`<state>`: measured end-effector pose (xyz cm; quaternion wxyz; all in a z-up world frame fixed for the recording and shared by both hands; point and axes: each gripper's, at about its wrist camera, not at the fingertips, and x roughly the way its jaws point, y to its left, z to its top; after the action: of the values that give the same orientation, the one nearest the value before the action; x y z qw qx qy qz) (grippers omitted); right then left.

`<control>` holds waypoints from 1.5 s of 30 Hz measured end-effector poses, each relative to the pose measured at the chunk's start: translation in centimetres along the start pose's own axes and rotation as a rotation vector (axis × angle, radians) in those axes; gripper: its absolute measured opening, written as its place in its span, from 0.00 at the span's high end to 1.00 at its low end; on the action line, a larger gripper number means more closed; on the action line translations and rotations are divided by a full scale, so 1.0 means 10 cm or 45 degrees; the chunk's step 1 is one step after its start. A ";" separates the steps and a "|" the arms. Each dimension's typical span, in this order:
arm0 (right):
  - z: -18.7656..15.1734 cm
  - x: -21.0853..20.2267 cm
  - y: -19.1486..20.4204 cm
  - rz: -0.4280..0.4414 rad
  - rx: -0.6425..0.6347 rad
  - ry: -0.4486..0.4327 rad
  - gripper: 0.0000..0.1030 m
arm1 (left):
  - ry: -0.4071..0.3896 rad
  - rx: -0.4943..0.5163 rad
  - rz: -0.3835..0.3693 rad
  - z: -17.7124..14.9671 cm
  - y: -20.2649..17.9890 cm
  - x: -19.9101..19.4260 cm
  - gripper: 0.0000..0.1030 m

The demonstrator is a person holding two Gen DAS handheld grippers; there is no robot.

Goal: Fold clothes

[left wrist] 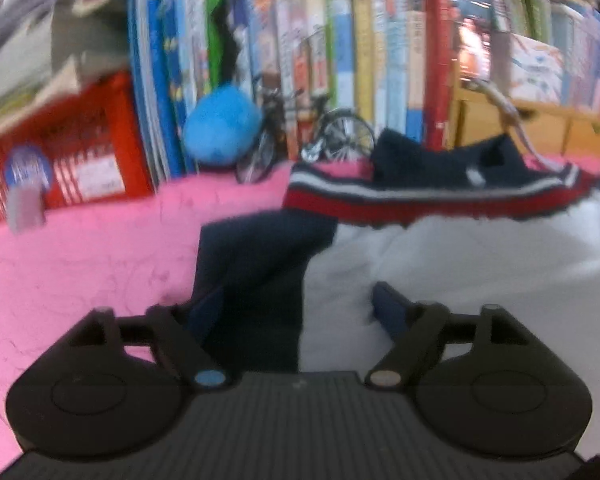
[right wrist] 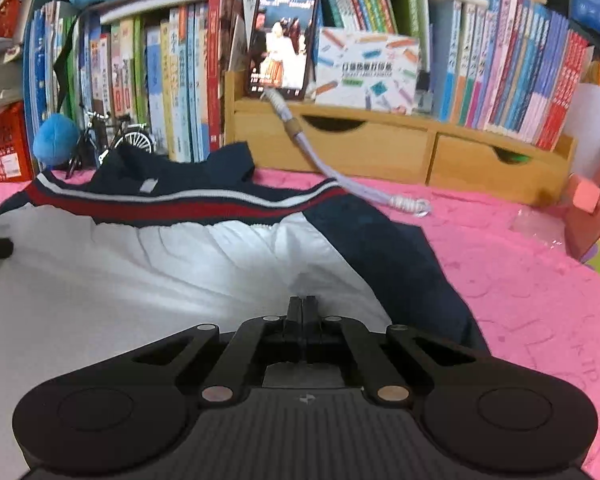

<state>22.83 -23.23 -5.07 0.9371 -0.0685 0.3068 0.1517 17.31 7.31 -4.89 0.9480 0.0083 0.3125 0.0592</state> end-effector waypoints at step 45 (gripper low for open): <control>-0.74 -0.62 0.46 -0.155 -0.892 -0.175 0.56 | -0.010 0.198 0.193 -0.50 0.00 -0.86 0.11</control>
<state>12.46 -22.06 -7.44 0.8825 -0.3933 0.1678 0.1956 7.51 6.16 -3.85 0.9386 0.1058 0.3108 0.1061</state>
